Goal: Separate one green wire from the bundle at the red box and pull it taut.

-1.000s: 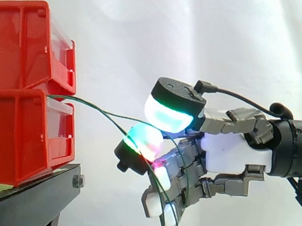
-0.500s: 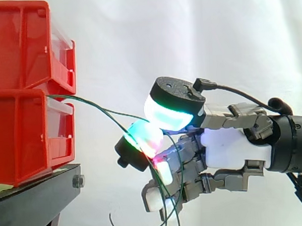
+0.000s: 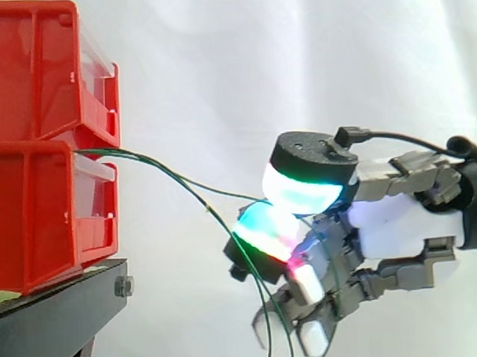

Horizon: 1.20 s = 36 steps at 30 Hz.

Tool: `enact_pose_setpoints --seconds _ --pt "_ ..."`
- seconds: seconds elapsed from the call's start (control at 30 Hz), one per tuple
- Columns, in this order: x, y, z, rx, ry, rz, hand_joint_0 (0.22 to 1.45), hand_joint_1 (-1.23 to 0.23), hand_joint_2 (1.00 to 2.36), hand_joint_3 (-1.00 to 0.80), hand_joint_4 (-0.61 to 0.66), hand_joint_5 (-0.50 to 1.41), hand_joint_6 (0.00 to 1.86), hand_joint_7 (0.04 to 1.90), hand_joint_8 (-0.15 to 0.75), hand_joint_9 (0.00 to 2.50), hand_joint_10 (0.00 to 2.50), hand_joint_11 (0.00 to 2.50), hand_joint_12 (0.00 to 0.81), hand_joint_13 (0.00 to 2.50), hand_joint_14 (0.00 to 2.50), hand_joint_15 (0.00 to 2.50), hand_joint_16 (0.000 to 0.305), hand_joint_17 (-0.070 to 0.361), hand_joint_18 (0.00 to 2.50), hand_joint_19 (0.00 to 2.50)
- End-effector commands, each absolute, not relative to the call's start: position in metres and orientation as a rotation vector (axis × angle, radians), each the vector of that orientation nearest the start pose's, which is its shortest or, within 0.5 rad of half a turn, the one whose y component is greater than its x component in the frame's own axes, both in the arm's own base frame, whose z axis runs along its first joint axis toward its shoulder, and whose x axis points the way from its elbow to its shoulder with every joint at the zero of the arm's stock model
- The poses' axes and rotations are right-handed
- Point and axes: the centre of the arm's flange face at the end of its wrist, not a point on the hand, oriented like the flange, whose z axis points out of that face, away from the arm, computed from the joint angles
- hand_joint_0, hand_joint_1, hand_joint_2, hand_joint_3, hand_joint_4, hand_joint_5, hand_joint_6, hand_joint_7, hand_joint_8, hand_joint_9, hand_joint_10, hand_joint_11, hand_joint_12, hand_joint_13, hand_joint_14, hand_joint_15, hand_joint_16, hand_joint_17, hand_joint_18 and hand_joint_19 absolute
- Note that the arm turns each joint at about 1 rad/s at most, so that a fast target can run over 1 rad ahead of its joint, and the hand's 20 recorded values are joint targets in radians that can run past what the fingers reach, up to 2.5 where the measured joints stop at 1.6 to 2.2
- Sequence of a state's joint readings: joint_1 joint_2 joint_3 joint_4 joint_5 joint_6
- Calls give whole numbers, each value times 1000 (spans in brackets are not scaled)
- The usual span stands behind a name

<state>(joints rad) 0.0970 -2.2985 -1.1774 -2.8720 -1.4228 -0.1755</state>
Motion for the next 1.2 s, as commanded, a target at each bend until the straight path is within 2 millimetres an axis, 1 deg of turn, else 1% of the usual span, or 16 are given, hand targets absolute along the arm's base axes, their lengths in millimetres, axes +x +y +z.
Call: enact_pose_setpoints --seconds 0.0,0.07,0.13,0.23,0.3,0.4,0.43,0.53,0.57,0.67,0.7,0.8,0.97,1.17 --pt "741 -77 260 1180 1365 967 593 -791 1025 -112 -12 -95 871 1147 245 1018 20 476 348 702 16 397 50 113 681 589" --pt "736 -77 267 1191 1382 957 593 -790 1025 -113 -9 -95 871 1147 244 1016 20 475 349 702 16 396 50 114 681 590" --pt "733 -77 268 1201 1394 952 592 -791 1025 -111 -9 -95 871 1148 246 1016 18 476 348 706 16 397 50 114 680 589" --pt "727 -80 275 1218 1408 936 591 -790 1025 -108 -4 -95 870 1156 244 1017 18 487 350 706 17 403 51 114 680 590" --pt "727 -81 278 1218 1408 936 591 -790 1025 -108 -4 -94 871 1147 246 1017 18 483 353 707 17 401 51 114 677 590" --pt "715 -81 286 1226 1425 926 592 -789 1025 -111 -8 -94 871 1148 247 1016 20 486 350 707 18 401 51 114 677 591" --pt "702 -81 285 1232 1441 917 592 -789 1024 -111 -6 -94 872 1147 248 1017 19 488 351 708 18 403 51 114 677 593" --pt "686 -82 286 1240 1423 905 590 -789 1025 -105 -2 -94 871 1155 247 1018 18 480 351 709 17 402 51 114 675 590" --pt "666 -86 296 1223 1335 893 590 -788 1026 -105 -3 -94 871 1155 247 1020 21 495 351 709 17 402 51 114 676 599" --pt "656 -91 291 1230 1284 875 587 -789 1025 -98 -6 -94 872 1159 251 1025 18 486 353 711 17 402 51 115 677 598" --pt "651 -93 283 1239 1268 866 587 -789 1026 -99 -7 -93 872 1151 250 1026 18 486 352 712 17 406 51 115 677 599" --pt "651 -91 277 1225 1256 867 587 -790 1025 -94 -9 -93 872 1165 251 1031 18 488 353 715 16 399 51 115 677 601" --pt "656 -86 282 1176 1238 878 587 -791 1025 -92 -10 -92 872 1167 250 1031 21 492 352 714 18 409 51 115 680 601" --pt "656 -86 282 1166 1244 863 587 -790 1025 -93 -10 -92 872 1166 250 1033 19 489 354 716 19 405 51 115 680 599"
